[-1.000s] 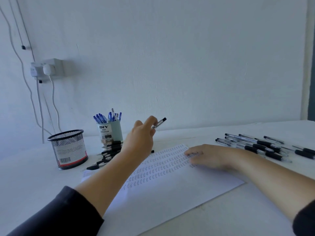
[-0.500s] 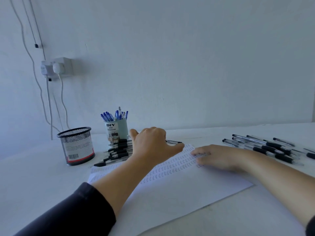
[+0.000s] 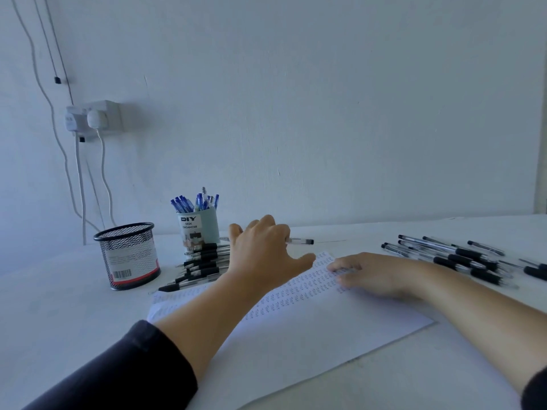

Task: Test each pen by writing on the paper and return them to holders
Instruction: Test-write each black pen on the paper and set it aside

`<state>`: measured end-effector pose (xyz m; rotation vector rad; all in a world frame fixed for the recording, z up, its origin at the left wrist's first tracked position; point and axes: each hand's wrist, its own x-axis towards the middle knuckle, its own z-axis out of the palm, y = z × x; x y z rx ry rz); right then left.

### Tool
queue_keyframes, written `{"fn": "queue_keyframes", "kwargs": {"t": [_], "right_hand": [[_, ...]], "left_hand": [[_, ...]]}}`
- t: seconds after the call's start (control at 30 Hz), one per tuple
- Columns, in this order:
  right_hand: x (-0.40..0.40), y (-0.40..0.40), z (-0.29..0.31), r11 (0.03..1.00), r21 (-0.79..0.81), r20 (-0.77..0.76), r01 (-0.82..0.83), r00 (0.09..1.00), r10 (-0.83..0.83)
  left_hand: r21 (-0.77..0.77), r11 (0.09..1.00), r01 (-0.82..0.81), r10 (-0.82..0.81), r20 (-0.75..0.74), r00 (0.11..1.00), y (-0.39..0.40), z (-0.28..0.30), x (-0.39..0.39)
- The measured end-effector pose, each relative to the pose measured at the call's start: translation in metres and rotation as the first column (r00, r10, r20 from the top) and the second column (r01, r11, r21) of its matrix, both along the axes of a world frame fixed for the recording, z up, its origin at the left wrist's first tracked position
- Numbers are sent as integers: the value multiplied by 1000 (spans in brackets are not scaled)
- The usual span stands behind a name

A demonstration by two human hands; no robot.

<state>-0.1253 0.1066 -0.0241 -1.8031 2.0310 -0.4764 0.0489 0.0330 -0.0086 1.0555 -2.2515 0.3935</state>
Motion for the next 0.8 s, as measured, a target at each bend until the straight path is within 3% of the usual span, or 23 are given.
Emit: {"fn": "queue_keyframes", "kwargs": {"t": [0.17, 0.27, 0.33, 0.4, 0.5, 0.57, 0.67, 0.8], "right_hand": [[-1, 3, 2, 1000, 9, -71, 8, 997, -7], [-4, 5, 5, 1000, 16, -92, 11, 996, -9], [-6, 7, 5, 1000, 18, -89, 23, 996, -21], [-9, 8, 5, 999, 14, -77, 38, 996, -37], [-11, 9, 4, 999, 11, -79, 51, 996, -50], [-11, 8, 4, 999, 12, -89, 52, 995, -51], [-11, 7, 3, 998, 17, -86, 62, 994, -60], [-11, 8, 3, 997, 21, -68, 78, 995, -77]], "left_hand": [[41, 955, 295, -281, -205, 938, -3, -2, -1], [124, 916, 382, -316, -363, 876, 3, 0, -4], [313, 829, 464, -240, -550, 800, 7, 3, -8], [506, 665, 549, -60, -697, 715, 10, 6, -10], [623, 454, 637, 100, -746, 658, 18, 6, -16], [633, 393, 667, 159, -761, 629, 25, 2, -25], [674, 414, 612, 176, -719, 673, 32, -8, -38], [669, 544, 506, 88, -646, 758, 32, -16, -40]]}}
